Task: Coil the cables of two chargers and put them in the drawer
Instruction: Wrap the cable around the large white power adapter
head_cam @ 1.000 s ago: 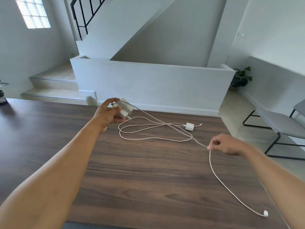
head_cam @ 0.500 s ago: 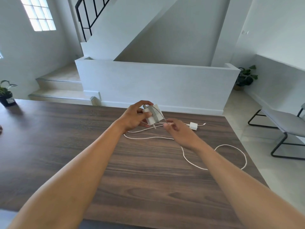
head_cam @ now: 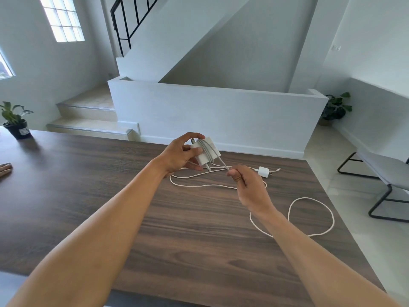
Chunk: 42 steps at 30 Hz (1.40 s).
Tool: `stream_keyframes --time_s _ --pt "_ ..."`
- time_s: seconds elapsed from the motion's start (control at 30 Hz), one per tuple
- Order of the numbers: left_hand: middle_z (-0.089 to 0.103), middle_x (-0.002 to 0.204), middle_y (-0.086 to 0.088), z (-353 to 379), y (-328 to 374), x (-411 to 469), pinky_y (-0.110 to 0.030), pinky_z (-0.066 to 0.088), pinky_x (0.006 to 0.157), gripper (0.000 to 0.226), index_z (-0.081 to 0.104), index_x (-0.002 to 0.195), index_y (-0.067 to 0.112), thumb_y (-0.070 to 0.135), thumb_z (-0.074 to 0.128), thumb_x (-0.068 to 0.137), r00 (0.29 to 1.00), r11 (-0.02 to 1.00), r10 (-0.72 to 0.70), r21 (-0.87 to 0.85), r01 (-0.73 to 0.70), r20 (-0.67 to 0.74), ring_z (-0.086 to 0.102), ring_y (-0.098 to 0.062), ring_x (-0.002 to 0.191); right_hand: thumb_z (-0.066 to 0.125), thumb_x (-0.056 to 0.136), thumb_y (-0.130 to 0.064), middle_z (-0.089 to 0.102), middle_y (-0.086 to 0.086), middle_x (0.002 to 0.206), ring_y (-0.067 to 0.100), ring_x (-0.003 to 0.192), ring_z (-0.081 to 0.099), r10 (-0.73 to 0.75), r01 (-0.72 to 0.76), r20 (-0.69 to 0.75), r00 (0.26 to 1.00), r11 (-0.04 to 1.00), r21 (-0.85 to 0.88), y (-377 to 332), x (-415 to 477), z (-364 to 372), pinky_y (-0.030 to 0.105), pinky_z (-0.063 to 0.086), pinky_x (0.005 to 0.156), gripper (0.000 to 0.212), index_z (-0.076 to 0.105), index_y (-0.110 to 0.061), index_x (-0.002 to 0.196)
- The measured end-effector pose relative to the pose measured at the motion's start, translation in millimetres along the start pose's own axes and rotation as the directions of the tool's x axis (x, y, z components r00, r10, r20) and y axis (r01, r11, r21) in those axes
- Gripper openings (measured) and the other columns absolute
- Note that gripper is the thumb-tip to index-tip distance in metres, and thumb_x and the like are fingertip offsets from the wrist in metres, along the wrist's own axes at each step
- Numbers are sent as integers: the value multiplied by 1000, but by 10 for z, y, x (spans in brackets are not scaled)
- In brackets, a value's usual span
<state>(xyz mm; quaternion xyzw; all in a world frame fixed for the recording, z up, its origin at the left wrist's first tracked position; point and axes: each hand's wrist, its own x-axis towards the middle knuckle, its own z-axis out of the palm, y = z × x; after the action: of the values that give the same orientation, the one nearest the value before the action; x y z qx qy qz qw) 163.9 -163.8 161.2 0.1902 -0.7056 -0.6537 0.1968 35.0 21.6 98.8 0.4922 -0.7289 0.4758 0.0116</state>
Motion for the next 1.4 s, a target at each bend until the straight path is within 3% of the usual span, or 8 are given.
stream_keyframes --time_s 0.17,0.4,0.67,0.8,1.0,1.17,1.27,1.4 --pt "61 102 -24 18 15 -53 -46 60 74 29 59 118 19 4 58 93 998 997 -33 -65 37 62 67 -34 80 50 98 -26 55 -2 78 7 70 50 45 -41 75 996 997 -61 98 -72 59 17 36 66 21 66 -21 86" --pt "58 105 -24 128 40 -113 -45 60 75 31 56 121 17 2 56 94 985 996 -28 -73 41 170 65 -35 86 49 99 -28 51 -8 70 3 57 41 99 -79 214 972 992 -101 43 -60 78 15 31 56 25 65 -18 84" --pt "57 106 -13 149 -38 -132 -53 58 78 25 50 118 15 1 50 97 975 997 -59 -35 68 212 68 -25 72 49 99 -34 39 -10 43 7 41 34 140 -123 311 940 990 -74 52 -77 28 18 29 45 31 65 -17 79" --pt "55 117 -14 150 -102 -149 -50 58 81 24 57 115 16 1 46 99 975 996 -88 10 88 206 69 -30 85 50 98 -33 40 -14 38 6 40 37 169 -148 346 923 985 -85 76 -53 -87 15 29 45 31 67 -16 80" --pt "56 116 -20 171 -141 -128 -48 59 81 23 59 108 18 2 46 99 971 993 -116 21 114 207 69 -32 84 50 97 -38 33 -12 41 6 43 31 186 -178 382 905 982 -55 153 -70 -110 17 27 47 32 68 -20 79" --pt "53 123 -21 215 -135 -138 -44 60 76 36 52 129 21 2 48 98 961 995 -84 -35 97 264 70 -33 88 50 97 -40 30 -12 46 8 47 27 221 -240 427 877 971 -10 198 -71 -74 25 27 51 31 68 -22 80" --pt "58 113 -22 209 -141 -140 -44 60 74 44 42 136 19 4 53 96 958 984 -111 -107 143 266 68 -31 86 51 96 -41 36 -8 52 12 54 34 228 -261 444 866 965 14 199 -52 -71 27 29 55 30 68 -22 80" --pt "64 104 -16 212 -166 -146 -41 60 73 35 48 125 6 8 58 92 948 971 -134 -153 183 287 68 -22 79 56 95 -35 48 -2 59 11 54 37 246 -324 445 861 940 108 173 34 -78 24 31 55 26 68 -15 83"
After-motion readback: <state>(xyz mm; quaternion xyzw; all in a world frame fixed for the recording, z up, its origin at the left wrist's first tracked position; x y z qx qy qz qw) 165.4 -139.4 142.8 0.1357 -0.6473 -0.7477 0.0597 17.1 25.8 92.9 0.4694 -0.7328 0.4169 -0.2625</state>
